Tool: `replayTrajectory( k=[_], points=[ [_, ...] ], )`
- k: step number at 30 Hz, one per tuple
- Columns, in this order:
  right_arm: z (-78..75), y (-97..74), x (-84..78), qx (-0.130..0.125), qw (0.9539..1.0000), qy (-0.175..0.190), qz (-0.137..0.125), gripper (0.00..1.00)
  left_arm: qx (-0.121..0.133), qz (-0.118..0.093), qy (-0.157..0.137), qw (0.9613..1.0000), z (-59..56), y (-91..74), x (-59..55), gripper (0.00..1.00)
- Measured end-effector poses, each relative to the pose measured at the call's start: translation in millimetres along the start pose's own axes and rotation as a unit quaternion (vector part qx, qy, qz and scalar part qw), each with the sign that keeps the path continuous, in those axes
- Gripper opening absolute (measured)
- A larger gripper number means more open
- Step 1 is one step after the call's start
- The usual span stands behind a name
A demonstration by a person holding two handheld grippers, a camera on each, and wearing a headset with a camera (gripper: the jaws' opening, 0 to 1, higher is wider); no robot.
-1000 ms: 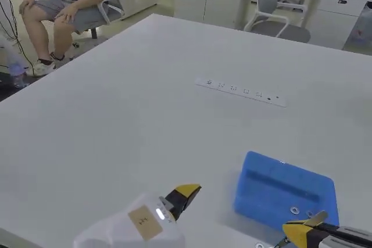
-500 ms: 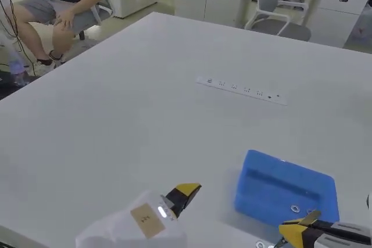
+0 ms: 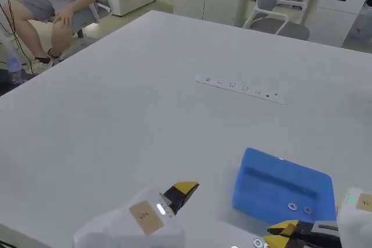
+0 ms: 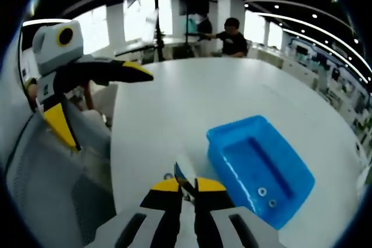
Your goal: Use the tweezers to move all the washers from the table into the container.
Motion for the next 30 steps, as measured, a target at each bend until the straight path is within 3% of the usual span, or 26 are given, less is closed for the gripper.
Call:
replayTrajectory(
  k=[2,5,11,17,20,21,25,30],
  points=[
    [-3.0,-0.2,0.4,-0.005,1.0,-0.001,-0.001,0.03,-0.001,-0.001,-0.001,1.0,-0.1,0.1,0.1,0.8],
    [-10.4,-2.2,-0.6,-0.026,0.9989,0.039,-0.007,0.03,0.0,-0.001,0.0,1.0,0.6,-0.1,0.1,0.8],
    [-15.1,-9.7,-2.5,-0.029,0.9955,0.087,-0.023,0.03,0.0,-0.004,-0.001,1.0,1.2,-0.5,0.5,0.8],
    [-25.0,-24.9,7.4,-0.046,0.9929,0.102,-0.04,0.03,-0.003,-0.004,-0.001,1.0,-0.1,-0.5,0.8,0.8],
    [-28.4,-32.5,20.6,-0.044,0.9864,0.14,-0.075,0.03,-0.005,-0.003,0.0,1.0,-0.4,-0.4,0.3,0.79],
    [-30.6,-35.6,24.1,-0.042,0.9822,0.162,-0.086,0.03,-0.006,-0.003,0.0,1.0,-0.8,-0.4,0.6,0.79],
    [-38.5,-44.3,34.3,-0.042,0.9723,0.199,-0.116,0.03,-0.007,-0.003,-0.001,1.0,-0.5,-0.5,0.9,0.79],
    [-45.6,-53.2,43.6,-0.047,0.9676,0.209,-0.133,0.03,-0.008,0.0,0.001,1.0,-1.4,0.1,0.4,0.79]
  ],
)
Point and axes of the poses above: the centre of the closed fingertips' face, and the gripper's own axes: y roughly forward along the fingers, z roughly to its left, x roughly out of its top, the point moved 1 cm from there along -y, roughly backward along the fingers, and after that the axes turned 1 degree about x, right-handed, at the moved point
